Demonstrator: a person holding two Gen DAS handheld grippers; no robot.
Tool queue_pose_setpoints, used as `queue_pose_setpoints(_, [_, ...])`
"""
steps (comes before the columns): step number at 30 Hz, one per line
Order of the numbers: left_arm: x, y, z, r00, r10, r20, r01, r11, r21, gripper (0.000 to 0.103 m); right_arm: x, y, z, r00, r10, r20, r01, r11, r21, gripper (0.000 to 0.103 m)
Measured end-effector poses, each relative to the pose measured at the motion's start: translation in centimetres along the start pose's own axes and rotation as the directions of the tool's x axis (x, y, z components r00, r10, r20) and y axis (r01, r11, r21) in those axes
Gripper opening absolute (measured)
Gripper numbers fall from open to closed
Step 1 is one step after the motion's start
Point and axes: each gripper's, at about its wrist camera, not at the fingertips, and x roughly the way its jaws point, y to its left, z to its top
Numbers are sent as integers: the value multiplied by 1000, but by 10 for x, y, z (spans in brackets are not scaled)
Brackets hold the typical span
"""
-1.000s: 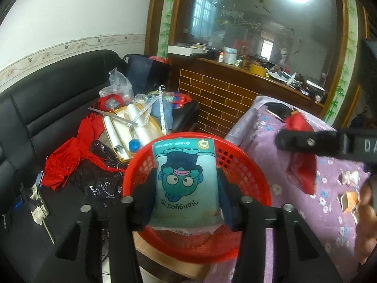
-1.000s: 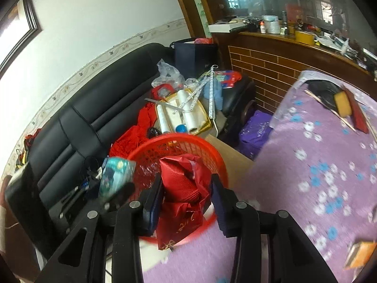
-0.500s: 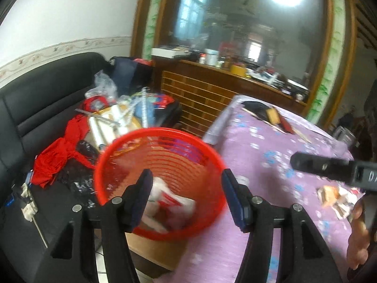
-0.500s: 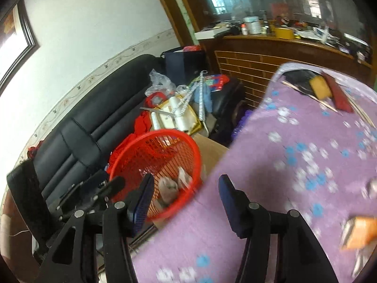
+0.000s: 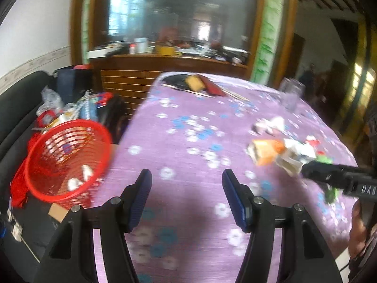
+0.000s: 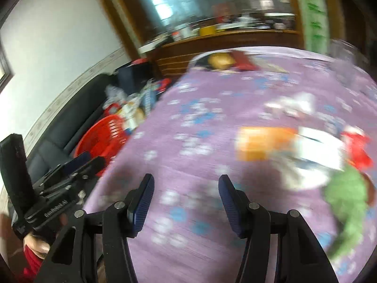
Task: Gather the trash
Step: 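Return to the table and grasp the green towel with the right tool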
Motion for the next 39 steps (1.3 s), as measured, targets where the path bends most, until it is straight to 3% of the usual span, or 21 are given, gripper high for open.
queue_pose_setpoints(3, [6, -30, 0, 999, -39, -21, 40, 998, 58, 62, -31, -44, -9, 995, -82, 51, 79, 995, 55, 63])
queue_pose_setpoints(5, [9, -47, -1, 998, -60, -36, 63, 993, 95, 64, -50, -76, -12, 981, -175, 85, 167, 982, 92, 68])
queue_pose_setpoints(9, [19, -83, 1, 992, -104, -70, 114, 979, 167, 65, -56, -118, -15, 956, -285, 68, 276, 954, 117, 71])
queue_pose_setpoints(13, [26, -111, 7, 985, -144, -99, 163, 961, 222, 68, -38, -144, -16, 950, -313, 5, 311, 945, 98, 70])
queue_pose_setpoints(18, [33, -132, 15, 980, -164, -114, 189, 946, 264, 70, -17, -144, -29, 943, -331, -35, 332, 941, 59, 70])
queue_pose_setpoints(20, [38, -141, 20, 974, -189, -124, 217, 935, 282, 73, -13, -144, -30, 939, -342, -27, 343, 938, 45, 62])
queue_pose_setpoints(21, [41, -145, 22, 972, -197, -127, 226, 929, 293, 73, -14, -143, -31, 931, -364, -27, 365, 931, 30, 50])
queue_pose_setpoints(24, [49, -166, 26, 969, -207, -135, 242, 904, 354, 74, -23, -147, -32, 943, -334, -8, 333, 940, 70, 44])
queue_pose_setpoints(29, [68, -205, 34, 955, -259, -147, 297, 865, 404, 78, -56, -155, -39, 964, -261, 59, 249, 955, 163, 43])
queue_pose_setpoints(35, [121, -232, 54, 950, -252, -182, 306, 859, 409, 78, -85, -164, -44, 961, -253, 111, 224, 949, 221, 43])
queue_pose_setpoints(37, [138, -235, 60, 942, -263, -207, 327, 851, 410, 78, -92, -171, -47, 958, -258, 122, 223, 944, 245, 43])
queue_pose_setpoints(39, [153, -237, 62, 924, -282, -260, 369, 834, 409, 78, -98, -176, -49, 958, -257, 129, 216, 939, 268, 43])
